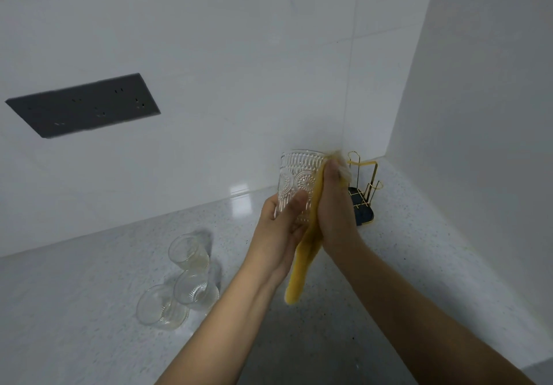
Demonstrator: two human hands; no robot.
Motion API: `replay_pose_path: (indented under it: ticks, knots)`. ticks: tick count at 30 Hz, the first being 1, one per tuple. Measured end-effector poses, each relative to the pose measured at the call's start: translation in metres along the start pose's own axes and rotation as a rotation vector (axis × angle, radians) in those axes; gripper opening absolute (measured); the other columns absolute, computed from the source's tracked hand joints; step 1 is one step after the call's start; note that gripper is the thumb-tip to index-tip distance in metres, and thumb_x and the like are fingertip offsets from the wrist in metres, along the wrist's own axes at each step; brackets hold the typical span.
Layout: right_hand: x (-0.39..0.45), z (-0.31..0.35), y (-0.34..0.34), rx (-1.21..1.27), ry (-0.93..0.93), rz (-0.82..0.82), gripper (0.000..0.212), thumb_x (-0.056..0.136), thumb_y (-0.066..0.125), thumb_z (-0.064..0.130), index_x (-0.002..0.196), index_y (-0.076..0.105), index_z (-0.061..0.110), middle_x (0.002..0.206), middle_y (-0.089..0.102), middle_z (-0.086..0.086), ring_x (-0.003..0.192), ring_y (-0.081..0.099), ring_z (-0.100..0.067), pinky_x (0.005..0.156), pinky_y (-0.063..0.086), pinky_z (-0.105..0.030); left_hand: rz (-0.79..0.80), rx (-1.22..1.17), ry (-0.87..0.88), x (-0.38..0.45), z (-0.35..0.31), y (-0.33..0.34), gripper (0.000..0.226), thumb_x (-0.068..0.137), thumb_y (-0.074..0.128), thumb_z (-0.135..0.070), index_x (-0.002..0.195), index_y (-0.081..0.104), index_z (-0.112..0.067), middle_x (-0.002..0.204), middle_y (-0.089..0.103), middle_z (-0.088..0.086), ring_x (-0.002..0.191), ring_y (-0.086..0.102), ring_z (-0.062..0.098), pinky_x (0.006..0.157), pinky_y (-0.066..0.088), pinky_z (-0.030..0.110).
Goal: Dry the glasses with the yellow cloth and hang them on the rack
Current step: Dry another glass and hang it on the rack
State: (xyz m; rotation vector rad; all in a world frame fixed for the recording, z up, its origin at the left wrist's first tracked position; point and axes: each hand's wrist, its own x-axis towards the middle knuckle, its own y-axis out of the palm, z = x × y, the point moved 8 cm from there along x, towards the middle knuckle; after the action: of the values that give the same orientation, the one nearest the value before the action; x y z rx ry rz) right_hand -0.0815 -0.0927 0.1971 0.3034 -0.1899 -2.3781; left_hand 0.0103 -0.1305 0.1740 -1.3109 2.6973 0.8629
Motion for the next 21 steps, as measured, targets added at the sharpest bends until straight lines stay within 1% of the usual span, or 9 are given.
replay_pose_path:
  ticks: [2,3,5,7,11,14,16,18,21]
  knots:
    - [0.007,0.001,-0.007,0.113,0.107,0.030,0.062,0.085,0.033,0.068,0.098,0.066,0.017,0.082,0.074,-0.003,0.074,0.071,-0.018,0.070,0.059,-0.033,0.048,-0.081,-0.070,-0.001,0.004,0.003,0.064,0.081,0.068,-0.029,0.132,0.047,0.002,0.113,0.066,0.019,0.095,0.065,0.028,0.087,0.056,0.038]
    - [0.008,0.003,-0.006,0.178,0.120,0.079,0.061,0.088,0.033,0.065,0.093,0.067,0.014,0.081,0.074,-0.007,0.072,0.071,-0.019,0.065,0.059,-0.033,0.082,-0.112,-0.110,-0.002,0.004,0.005,0.059,0.080,0.065,-0.032,0.128,0.052,0.000,0.111,0.066,0.018,0.094,0.066,0.027,0.089,0.055,0.039]
    - [0.011,0.006,-0.005,0.227,0.085,0.158,0.067,0.081,0.042,0.066,0.108,0.064,0.009,0.102,0.070,-0.016,0.089,0.070,-0.028,0.079,0.057,-0.044,0.162,-0.155,-0.179,-0.003,0.001,0.010,0.051,0.079,0.059,-0.037,0.118,0.060,-0.005,0.105,0.071,0.016,0.090,0.069,0.026,0.087,0.056,0.039]
    - [0.008,0.007,-0.006,0.223,0.020,0.123,0.079,0.067,0.057,0.069,0.120,0.056,0.010,0.112,0.066,-0.018,0.099,0.066,-0.031,0.086,0.053,-0.050,0.176,-0.135,-0.182,-0.004,-0.005,0.013,0.051,0.081,0.057,-0.041,0.119,0.060,-0.007,0.106,0.072,0.016,0.092,0.070,0.026,0.083,0.058,0.039]
    - [0.008,0.005,-0.013,0.166,-0.059,-0.049,0.085,0.058,0.065,0.073,0.118,0.053,0.015,0.110,0.065,-0.016,0.099,0.065,-0.031,0.088,0.051,-0.053,-0.041,0.173,0.011,-0.001,0.000,0.002,0.063,0.080,0.071,-0.039,0.130,0.038,-0.021,0.116,0.064,0.008,0.097,0.068,0.023,0.082,0.058,0.040]
    - [0.002,0.008,-0.012,0.126,-0.094,-0.107,0.089,0.057,0.061,0.077,0.123,0.041,0.021,0.117,0.061,-0.006,0.103,0.063,-0.022,0.089,0.053,-0.043,-0.061,0.262,0.112,-0.003,0.002,-0.001,0.063,0.080,0.073,-0.031,0.134,0.039,-0.028,0.120,0.062,0.003,0.102,0.067,0.020,0.086,0.057,0.036]
    - [-0.003,0.013,-0.012,0.005,-0.159,-0.126,0.082,0.064,0.060,0.068,0.128,0.029,0.028,0.122,0.054,0.001,0.105,0.058,-0.015,0.083,0.053,-0.028,-0.019,0.141,0.085,-0.004,0.003,0.002,0.061,0.075,0.069,-0.036,0.129,0.048,-0.020,0.103,0.070,0.003,0.095,0.067,0.024,0.086,0.053,0.040]
    - [-0.004,0.019,-0.017,-0.064,-0.204,-0.134,0.080,0.069,0.065,0.057,0.132,0.028,0.024,0.120,0.052,0.003,0.103,0.056,-0.014,0.077,0.049,-0.019,0.032,0.032,0.021,-0.006,0.003,0.009,0.053,0.077,0.070,-0.036,0.119,0.052,-0.011,0.090,0.069,0.005,0.092,0.061,0.031,0.085,0.051,0.043]
    - [0.008,0.021,-0.014,0.112,-0.136,0.024,0.090,0.056,0.075,0.062,0.125,0.042,0.015,0.118,0.060,-0.013,0.103,0.062,-0.030,0.086,0.054,-0.043,0.066,-0.065,-0.131,-0.006,0.008,0.009,0.061,0.080,0.070,-0.039,0.127,0.050,-0.005,0.115,0.059,0.028,0.106,0.053,0.039,0.101,0.043,0.052]
